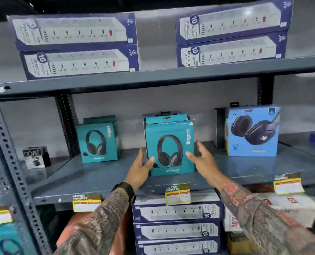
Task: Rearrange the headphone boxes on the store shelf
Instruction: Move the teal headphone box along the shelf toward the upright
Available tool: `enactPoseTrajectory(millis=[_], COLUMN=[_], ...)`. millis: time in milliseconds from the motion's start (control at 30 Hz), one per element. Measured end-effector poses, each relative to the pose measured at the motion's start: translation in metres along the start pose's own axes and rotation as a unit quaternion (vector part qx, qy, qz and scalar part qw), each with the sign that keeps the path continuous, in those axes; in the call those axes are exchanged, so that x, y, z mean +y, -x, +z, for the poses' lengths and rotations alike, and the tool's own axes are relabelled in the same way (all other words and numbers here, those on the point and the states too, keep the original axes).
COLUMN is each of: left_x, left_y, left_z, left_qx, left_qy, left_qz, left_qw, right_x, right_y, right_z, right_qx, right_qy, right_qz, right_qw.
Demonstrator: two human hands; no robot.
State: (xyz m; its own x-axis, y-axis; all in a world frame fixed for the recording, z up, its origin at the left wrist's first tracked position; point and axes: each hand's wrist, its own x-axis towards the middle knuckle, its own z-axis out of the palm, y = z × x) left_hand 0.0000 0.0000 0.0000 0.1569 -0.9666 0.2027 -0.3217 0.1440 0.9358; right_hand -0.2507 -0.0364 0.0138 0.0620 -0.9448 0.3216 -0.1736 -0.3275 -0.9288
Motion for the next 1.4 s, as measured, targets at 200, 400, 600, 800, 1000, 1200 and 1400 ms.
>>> enactPoseTrajectory(millis=[200, 400, 600, 800, 1000, 1200, 1400], left_x=[-0.002, 0.028, 0.07, 0.074, 0.076, 0.068, 0.027], left_y=[-0.003, 0.034, 0.087, 0.105, 0.112, 0.118, 0.102], left_z=[0.01, 0.015, 0.012, 0.01, 0.011, -0.021, -0.111], left_qx=[-0.023, 0.079, 0.107, 0.088, 0.09, 0.127, 0.184], left_qy=[-0.009, 0.035, 0.099, 0.072, 0.075, 0.058, 0.064], left_qz=[0.068, 0.102, 0.119, 0.099, 0.095, 0.108, 0.081], left_qw=[0.997, 0.991, 0.982, 0.989, 0.989, 0.984, 0.977], right_x=[0.017, -0.015, -0.056, -0.058, -0.065, -0.07, -0.073], right_y=[-0.01, 0.012, 0.06, 0.082, 0.093, 0.091, 0.056], right_z=[0.01, -0.009, -0.043, -0.054, -0.053, -0.018, 0.096], right_qx=[-0.037, -0.007, -0.009, -0.018, -0.031, -0.037, -0.088], right_qy=[-0.041, -0.051, -0.108, -0.111, -0.101, -0.082, -0.026], right_qz=[0.002, -0.031, -0.079, -0.075, -0.057, -0.072, -0.096], right_qw=[0.998, 0.998, 0.991, 0.991, 0.993, 0.993, 0.991])
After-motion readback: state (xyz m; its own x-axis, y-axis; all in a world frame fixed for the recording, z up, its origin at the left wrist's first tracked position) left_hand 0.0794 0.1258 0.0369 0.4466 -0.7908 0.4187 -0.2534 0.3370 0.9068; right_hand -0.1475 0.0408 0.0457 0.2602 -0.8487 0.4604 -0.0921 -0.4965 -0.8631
